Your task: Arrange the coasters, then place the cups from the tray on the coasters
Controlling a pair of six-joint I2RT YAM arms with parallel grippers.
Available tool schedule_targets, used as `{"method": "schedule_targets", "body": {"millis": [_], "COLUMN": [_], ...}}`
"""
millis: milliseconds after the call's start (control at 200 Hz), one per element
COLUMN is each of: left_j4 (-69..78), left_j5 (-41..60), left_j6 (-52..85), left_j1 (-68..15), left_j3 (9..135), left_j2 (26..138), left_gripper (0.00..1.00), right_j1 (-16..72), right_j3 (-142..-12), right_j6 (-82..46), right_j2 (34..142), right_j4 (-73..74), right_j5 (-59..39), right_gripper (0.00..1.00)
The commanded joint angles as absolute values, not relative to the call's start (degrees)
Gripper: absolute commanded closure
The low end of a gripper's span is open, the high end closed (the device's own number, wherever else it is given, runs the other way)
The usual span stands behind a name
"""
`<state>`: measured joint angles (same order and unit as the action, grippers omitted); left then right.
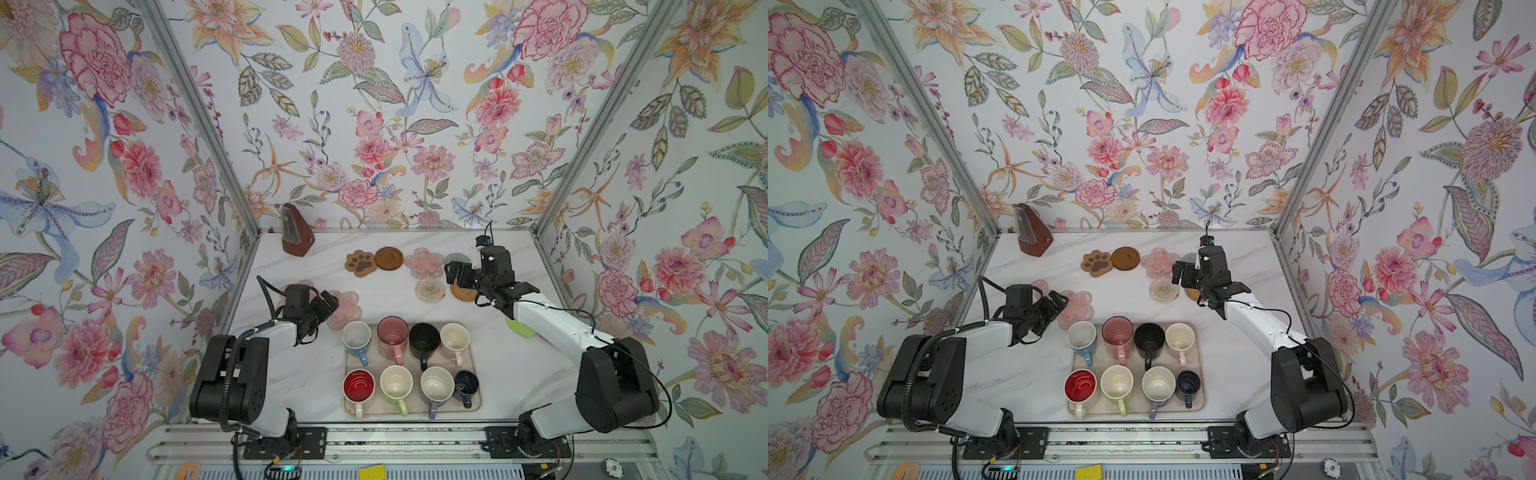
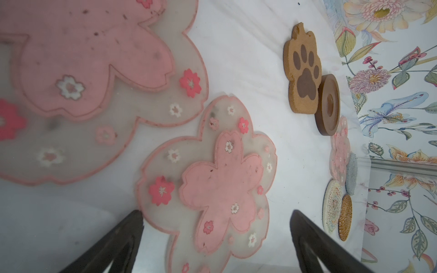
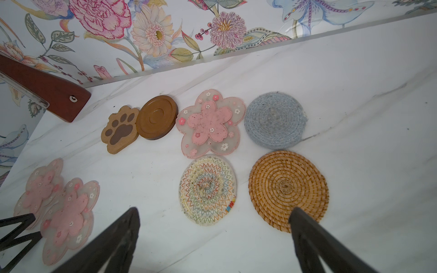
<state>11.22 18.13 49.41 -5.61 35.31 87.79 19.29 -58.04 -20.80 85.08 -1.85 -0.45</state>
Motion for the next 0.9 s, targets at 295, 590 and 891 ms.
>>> {"method": "schedule_targets", "body": {"millis": [295, 590, 891], "left_j4": [14.0, 16.0, 19.3], "left_j5": [21.5, 22.5, 23.8], "left_j6": [52.3, 53.7, 55.7], "left_j1": [-8.9, -11.9, -15.9], "left_j3": [40.6, 44.9, 49.8], "left_j2": [95.3, 99.8, 105.0], "left_gripper": [0.01, 0.01, 0.01], "right_j1": [18.6, 18.0, 17.5], "right_j3": [-57.8, -56.7, -55.6], "right_j6": [-19.9, -20.0, -20.0], "right_j2": [84.0, 83.3, 82.2], "right_j4": [-2.3, -2.4, -2.4], "right_j5": [0.3, 0.5, 0.6], "right_gripper": [0.01, 0.01, 0.01]}}
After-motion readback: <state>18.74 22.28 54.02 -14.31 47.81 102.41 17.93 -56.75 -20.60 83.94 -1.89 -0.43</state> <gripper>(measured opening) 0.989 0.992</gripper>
